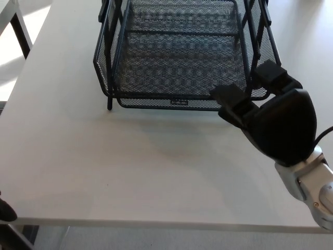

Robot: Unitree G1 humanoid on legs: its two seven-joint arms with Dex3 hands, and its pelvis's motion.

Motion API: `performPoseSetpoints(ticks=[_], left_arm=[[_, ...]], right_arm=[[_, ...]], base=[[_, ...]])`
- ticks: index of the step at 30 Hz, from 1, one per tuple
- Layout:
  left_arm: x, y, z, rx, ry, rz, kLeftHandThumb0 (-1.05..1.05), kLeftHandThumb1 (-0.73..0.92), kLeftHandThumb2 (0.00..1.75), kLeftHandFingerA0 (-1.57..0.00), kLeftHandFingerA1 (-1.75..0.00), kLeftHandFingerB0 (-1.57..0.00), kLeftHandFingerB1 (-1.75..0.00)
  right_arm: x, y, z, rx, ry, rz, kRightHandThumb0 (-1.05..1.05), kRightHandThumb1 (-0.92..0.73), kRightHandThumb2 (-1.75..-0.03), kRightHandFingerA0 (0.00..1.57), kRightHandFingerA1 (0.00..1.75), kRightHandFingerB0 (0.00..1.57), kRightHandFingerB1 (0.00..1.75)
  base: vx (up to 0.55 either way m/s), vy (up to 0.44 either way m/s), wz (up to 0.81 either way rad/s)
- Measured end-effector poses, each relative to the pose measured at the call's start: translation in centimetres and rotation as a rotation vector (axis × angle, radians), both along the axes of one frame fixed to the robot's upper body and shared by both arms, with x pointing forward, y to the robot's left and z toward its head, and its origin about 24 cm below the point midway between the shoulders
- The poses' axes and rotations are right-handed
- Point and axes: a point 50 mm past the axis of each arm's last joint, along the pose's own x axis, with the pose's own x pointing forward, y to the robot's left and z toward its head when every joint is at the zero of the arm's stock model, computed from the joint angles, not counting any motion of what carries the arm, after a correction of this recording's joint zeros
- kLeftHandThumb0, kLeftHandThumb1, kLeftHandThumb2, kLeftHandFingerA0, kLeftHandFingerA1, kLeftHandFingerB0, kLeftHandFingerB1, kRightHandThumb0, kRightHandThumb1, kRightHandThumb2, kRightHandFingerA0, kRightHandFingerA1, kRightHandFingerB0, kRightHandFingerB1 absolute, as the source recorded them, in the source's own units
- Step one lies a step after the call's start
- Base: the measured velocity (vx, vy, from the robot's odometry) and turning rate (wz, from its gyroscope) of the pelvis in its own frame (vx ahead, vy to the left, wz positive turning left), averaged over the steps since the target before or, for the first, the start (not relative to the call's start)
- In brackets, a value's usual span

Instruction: The robot uses its right hand to grab the drawer kept on the middle of the desk and pull it out towards the robot

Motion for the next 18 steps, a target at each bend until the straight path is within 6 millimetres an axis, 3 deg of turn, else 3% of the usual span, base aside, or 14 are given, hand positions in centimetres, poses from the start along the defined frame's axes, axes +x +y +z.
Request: performPoseSetpoints(ticks=[4, 9, 10, 12, 13, 14, 16, 17, 18], left_arm=[[0.00, 0.00, 0.00, 0.000, 0.000, 0.000, -0.28, 0.59, 0.57, -0.80, -0.88, -0.78, -0.60], [0.00, 0.00, 0.01, 0.000, 0.000, 0.000, -0.28, 0.58, 0.57, -0.81, -0.88, -0.79, -0.59], [0.00, 0.00, 0.01, 0.000, 0.000, 0.000, -0.27, 0.58, 0.57, -0.81, -0.87, -0.79, -0.58], [-0.01, 0.01, 0.01, 0.000, 0.000, 0.000, -0.27, 0.58, 0.58, -0.81, -0.88, -0.80, -0.58], [-0.01, 0.01, 0.00, 0.000, 0.000, 0.000, -0.28, 0.58, 0.57, -0.82, -0.89, -0.80, -0.59], [-0.01, 0.01, 0.01, 0.000, 0.000, 0.000, -0.27, 0.58, 0.57, -0.80, -0.87, -0.79, -0.58], [-0.01, 0.01, 0.00, 0.000, 0.000, 0.001, -0.28, 0.59, 0.57, -0.80, -0.87, -0.79, -0.58], [-0.01, 0.01, 0.00, -0.001, 0.000, 0.001, -0.28, 0.58, 0.57, -0.81, -0.89, -0.80, -0.59], [-0.02, 0.01, 0.00, -0.001, 0.000, 0.001, -0.28, 0.58, 0.57, -0.81, -0.90, -0.80, -0.60]], right_arm=[[-0.40, -0.07, -0.28, 0.003, 0.005, 0.001, -0.53, -0.57, -0.58, 1.01, 1.20, 0.94, 0.62], [-0.33, -0.15, -0.37, -0.001, 0.004, -0.007, -0.54, -0.56, -0.58, 0.99, 1.11, 0.93, 0.61], [-0.31, -0.14, -0.38, 0.000, 0.004, -0.008, -0.53, -0.59, -0.59, 0.88, 0.90, 0.80, 0.46], [-0.26, -0.09, -0.30, -0.005, 0.015, -0.014, -0.59, -0.66, -0.60, 0.54, 0.54, 0.35, 0.36], [-0.26, -0.03, -0.26, -0.007, 0.024, -0.015, -0.65, -0.64, -0.60, 0.41, 0.45, 0.24, 0.35], [-0.26, 0.04, -0.25, -0.011, 0.031, -0.017, -0.76, -0.65, -0.60, 0.14, 0.39, 0.07, 0.33], [-0.30, 0.23, -0.13, -0.017, 0.046, -0.021, -0.79, -0.63, -0.60, 0.09, 0.38, 0.04, 0.33], [-0.32, 0.34, -0.04, -0.019, 0.051, -0.023, -0.94, -0.56, -0.94, 0.08, 0.11, 0.00, 0.19], [-0.32, 0.41, 0.02, -0.020, 0.055, -0.024, -0.99, -0.57, -0.95, 0.00, 0.07, 0.00, 0.14]], base=[[0.00, 0.000, 0.00], [0.00, 0.000, 0.00], [0.00, 0.000, 0.00], [0.00, 0.000, 0.00], [0.00, 0.000, 0.00], [0.00, 0.000, 0.00], [0.00, 0.000, 0.00], [0.00, 0.000, 0.00], [0.00, 0.000, 0.00]])
